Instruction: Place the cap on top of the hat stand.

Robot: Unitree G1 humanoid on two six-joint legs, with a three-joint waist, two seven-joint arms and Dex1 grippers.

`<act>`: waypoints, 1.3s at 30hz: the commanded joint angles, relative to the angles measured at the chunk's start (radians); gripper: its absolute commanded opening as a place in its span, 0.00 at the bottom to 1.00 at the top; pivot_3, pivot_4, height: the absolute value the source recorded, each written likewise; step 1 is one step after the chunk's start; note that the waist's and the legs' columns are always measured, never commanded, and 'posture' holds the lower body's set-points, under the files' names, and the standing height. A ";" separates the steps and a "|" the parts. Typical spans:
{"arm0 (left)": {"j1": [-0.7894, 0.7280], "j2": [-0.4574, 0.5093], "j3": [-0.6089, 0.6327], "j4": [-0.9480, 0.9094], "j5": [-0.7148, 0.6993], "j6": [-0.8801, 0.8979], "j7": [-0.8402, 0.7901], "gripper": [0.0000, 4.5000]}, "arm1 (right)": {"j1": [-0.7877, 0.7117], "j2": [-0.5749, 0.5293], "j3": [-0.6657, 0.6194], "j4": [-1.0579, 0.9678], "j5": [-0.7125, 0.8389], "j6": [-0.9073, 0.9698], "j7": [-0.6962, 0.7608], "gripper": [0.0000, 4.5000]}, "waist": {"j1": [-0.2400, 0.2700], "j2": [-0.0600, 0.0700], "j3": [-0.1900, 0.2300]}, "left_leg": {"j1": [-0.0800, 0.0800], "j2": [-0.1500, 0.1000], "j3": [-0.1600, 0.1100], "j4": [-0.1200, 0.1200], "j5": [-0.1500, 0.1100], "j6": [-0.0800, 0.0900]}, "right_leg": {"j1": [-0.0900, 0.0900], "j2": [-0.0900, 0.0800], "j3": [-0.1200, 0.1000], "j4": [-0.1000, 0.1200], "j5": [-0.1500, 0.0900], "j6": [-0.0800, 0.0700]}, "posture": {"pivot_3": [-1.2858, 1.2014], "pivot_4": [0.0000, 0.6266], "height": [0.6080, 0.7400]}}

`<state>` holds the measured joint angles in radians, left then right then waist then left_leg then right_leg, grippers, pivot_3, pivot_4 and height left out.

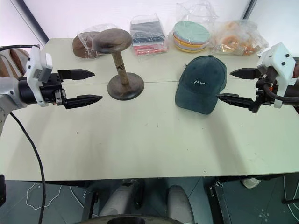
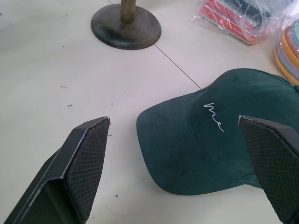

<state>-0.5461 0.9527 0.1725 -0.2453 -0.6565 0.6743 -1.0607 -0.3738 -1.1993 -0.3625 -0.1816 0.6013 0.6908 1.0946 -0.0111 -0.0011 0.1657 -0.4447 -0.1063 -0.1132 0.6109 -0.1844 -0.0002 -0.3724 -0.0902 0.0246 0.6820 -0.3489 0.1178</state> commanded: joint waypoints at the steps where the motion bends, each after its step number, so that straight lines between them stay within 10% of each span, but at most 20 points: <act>1: -0.023 0.019 0.033 -0.016 -0.010 -0.005 -0.001 0.99 | -0.017 -0.018 -0.028 -0.011 -0.003 -0.014 0.002 1.00 | 0.000 0.000 0.000 | 0.000 0.000 0.000 0.000 0.000 0.000 | 0.000 0.000 0.000 0.000 0.000 0.000 | 0.52 0.24 1.00; 39: -0.046 -0.012 0.009 -0.004 -0.012 -0.005 -0.003 0.99 | 0.078 -0.014 -0.020 -0.137 -0.051 -0.010 -0.051 1.00 | 0.001 0.000 0.000 | 0.000 0.000 0.000 0.000 0.000 0.000 | 0.000 0.000 0.000 0.000 0.000 0.000 | 0.52 0.24 1.00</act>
<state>-0.5757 0.9389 0.1720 -0.2374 -0.6651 0.6854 -1.0648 -0.3133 -1.1992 -0.3697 -0.2702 0.5831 0.7095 1.0552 -0.0101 -0.0012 0.1660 -0.4448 -0.1063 -0.1133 0.6111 -0.1844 -0.0002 -0.3724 -0.0902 0.0244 0.6820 -0.3489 0.1179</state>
